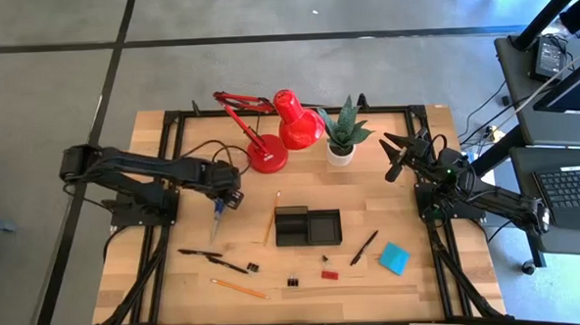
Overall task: Pick and place office supplies into organizer
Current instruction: Put the blue scissors into the black desk organizer
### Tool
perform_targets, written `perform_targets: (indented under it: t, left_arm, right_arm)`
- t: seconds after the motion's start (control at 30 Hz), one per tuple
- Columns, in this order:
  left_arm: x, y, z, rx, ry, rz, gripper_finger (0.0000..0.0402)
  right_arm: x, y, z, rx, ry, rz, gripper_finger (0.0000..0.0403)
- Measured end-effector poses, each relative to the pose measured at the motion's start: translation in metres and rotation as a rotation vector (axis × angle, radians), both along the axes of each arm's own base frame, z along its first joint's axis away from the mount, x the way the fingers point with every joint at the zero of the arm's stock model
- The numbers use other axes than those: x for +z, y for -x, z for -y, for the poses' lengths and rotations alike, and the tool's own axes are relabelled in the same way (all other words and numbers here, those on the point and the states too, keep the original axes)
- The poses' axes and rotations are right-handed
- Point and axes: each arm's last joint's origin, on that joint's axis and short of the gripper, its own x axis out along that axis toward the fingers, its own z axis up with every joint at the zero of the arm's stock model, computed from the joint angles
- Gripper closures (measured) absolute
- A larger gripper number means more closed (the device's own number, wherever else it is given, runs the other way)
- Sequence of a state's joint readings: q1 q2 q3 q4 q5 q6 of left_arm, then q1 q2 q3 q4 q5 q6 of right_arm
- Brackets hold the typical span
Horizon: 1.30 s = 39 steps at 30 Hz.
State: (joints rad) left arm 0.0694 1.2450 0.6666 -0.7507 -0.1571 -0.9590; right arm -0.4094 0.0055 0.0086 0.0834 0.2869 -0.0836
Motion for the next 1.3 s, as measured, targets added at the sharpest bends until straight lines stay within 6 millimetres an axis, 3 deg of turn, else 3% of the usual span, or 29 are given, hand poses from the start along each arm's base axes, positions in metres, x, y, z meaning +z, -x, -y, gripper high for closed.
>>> perform_targets:
  t: [0.3, 0.6, 0.97, 1.3]
  left_arm:
    - [0.056, 0.006, 0.014, -0.294, -0.091, 0.453, 0.0325]
    - [0.104, -0.008, 0.024, -0.588, -0.461, 0.866, 0.0323]
    - [0.099, -0.055, 0.029, -0.809, -0.684, 1.022, 0.0321]
    - [0.089, -0.070, 0.031, -0.839, -0.682, 1.054, 0.0322]
  right_arm:
    - [0.000, 0.000, 0.000, 0.000, 0.000, 0.000, 0.0275]
    - [0.000, 0.000, 0.000, 0.000, 0.000, 0.001, 0.0275]
    - [0.000, 0.000, 0.000, 0.000, -0.001, 0.003, 0.0275]
    - [0.000, 0.000, 0.000, 0.000, -0.003, 0.004, 0.0275]
